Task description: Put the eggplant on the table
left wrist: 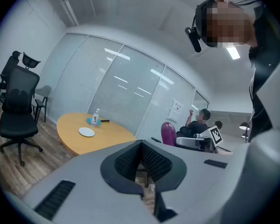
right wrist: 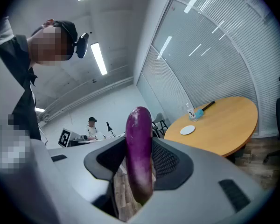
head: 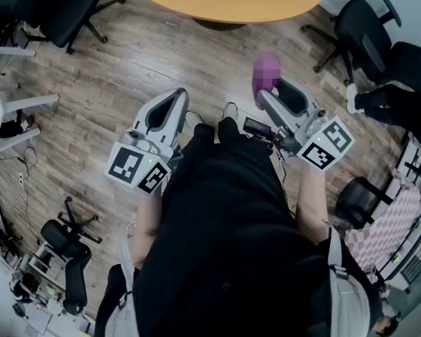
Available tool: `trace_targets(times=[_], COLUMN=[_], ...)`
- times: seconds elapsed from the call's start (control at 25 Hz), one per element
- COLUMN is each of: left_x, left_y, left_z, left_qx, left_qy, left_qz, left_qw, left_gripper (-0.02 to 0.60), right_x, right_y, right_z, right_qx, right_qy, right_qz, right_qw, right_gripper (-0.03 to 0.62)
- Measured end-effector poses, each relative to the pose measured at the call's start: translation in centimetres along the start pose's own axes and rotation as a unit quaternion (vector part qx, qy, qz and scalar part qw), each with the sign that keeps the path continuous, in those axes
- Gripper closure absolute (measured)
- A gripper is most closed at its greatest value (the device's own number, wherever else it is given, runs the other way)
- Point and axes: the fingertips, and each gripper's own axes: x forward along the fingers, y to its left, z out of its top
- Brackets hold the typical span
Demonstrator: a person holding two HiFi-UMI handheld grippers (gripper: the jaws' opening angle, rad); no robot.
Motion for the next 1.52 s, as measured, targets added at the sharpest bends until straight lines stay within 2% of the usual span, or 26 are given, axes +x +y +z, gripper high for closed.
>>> trace_targets(times=[0.52,0.96,1.2,1.4,1.52], left_x=[-2.2,-5.5,-6.3,-6.2,-4.9], left_y=[0.7,4.0,6.2,7.3,7.8], left_z=[0.2,0.8,0.3,0.6,0.8], left_qx=[0.004,-0.003,-0.008,-0.008,-0.006], left_qy=[-0.006,-0.014,-0.009,-0.002,0.001], left_qz=[-0.001,0.006,0.002,-0.007,-0.009], left_qw=[1.0,0.9999,0.9999,0.9999,0.9999], left_gripper=[0.569,0.569,0.569,0.571,0.569], right_x=[2.0,5.6,7.4,7.9,8.1], right_y=[2.3,4.3,4.2,4.5,3.0], right_z=[-1.1,-1.0,-1.8,-2.0,-1.6], right_qx=[-0.004,0.0,0.023,0.022,0.03], right_qy=[0.008,0.006,0.0,0.003,0.004], right_qz=[0.009,0.007,-0.009,-0.02,-0.026], right_qw=[1.0,1.0,1.0,1.0,0.999], right_gripper=[0.407,0.407,0.407,0.407,0.407])
